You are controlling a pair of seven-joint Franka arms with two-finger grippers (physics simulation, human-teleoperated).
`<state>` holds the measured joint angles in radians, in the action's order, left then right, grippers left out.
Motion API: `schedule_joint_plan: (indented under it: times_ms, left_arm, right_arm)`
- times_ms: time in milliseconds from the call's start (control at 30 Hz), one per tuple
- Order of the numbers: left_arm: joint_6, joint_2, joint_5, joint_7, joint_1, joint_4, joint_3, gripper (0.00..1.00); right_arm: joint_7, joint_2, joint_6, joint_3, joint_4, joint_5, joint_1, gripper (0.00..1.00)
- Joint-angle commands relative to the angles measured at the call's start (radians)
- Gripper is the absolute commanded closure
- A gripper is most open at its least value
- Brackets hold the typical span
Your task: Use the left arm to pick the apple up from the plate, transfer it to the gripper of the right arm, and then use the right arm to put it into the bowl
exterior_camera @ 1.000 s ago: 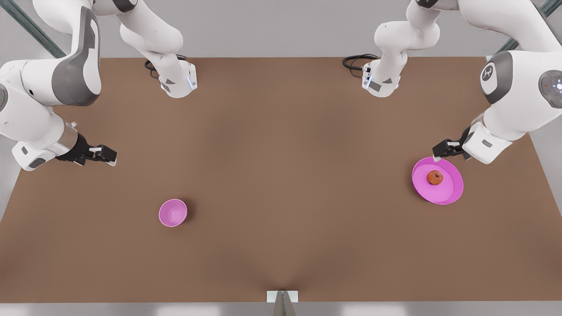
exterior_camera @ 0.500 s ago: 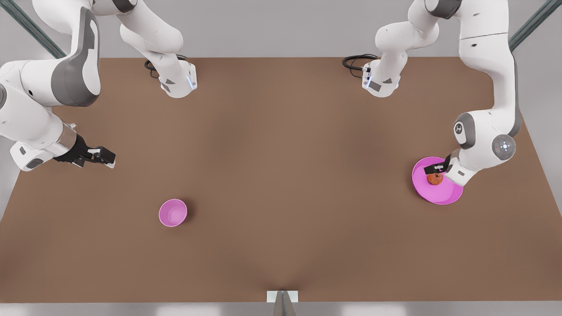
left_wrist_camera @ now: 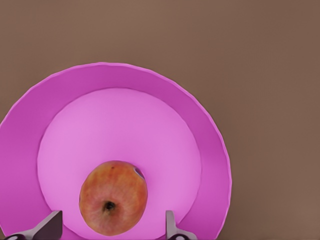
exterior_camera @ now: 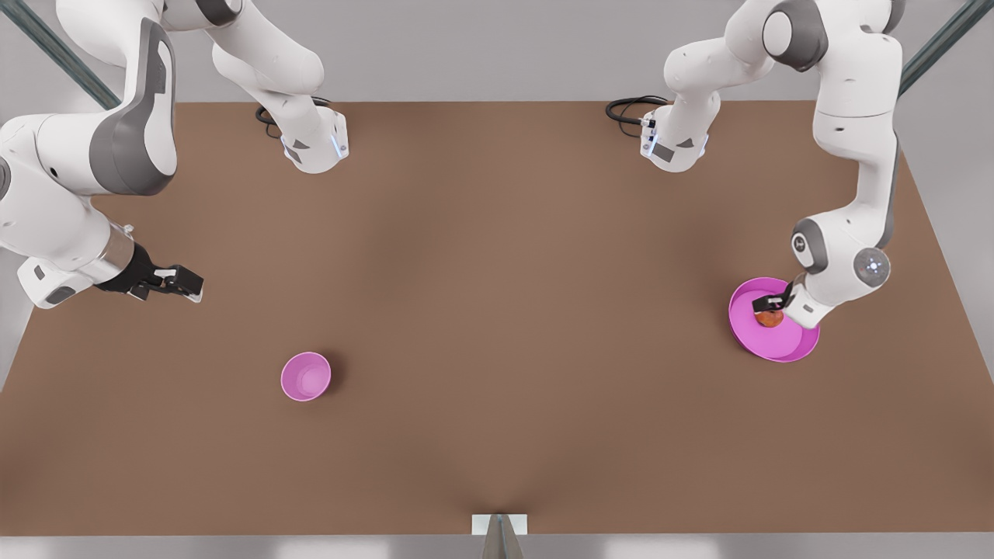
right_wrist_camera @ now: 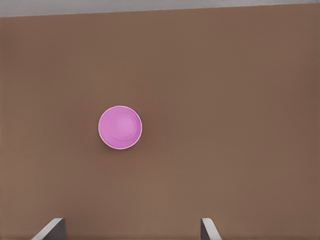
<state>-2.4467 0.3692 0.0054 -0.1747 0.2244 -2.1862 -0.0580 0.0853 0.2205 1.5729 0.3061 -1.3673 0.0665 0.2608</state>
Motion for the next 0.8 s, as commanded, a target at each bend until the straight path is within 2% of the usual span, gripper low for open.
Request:
schedule_joint_plan:
  times_ms: [0,500,567,667,767]
  left_arm:
    - [-0.035,0.013,0.002,-0.132,0.000,0.000,0.000,0.00]
    - [-0.057,0.076,0.002,-0.131,0.010,0.025,0.000,0.00]
    - [-0.057,0.082,0.002,-0.131,0.010,0.028,0.000,0.02]
    - [-0.057,0.082,0.002,-0.131,0.012,0.028,0.000,0.15]
    - [-0.057,0.082,0.002,-0.131,0.010,0.029,0.000,0.19]
  right_arm:
    - [0.004,-0.001,0.001,0.001,0.001,-0.001,0.000,0.00]
    - [0.004,-0.001,0.001,-0.001,0.002,-0.001,-0.002,0.00]
    - [0.004,-0.001,0.001,-0.001,0.002,0.001,-0.002,0.00]
    - [0.002,-0.001,0.001,-0.001,0.004,0.001,-0.002,0.00]
    - [0.004,-0.001,0.001,-0.001,0.004,0.001,-0.003,0.00]
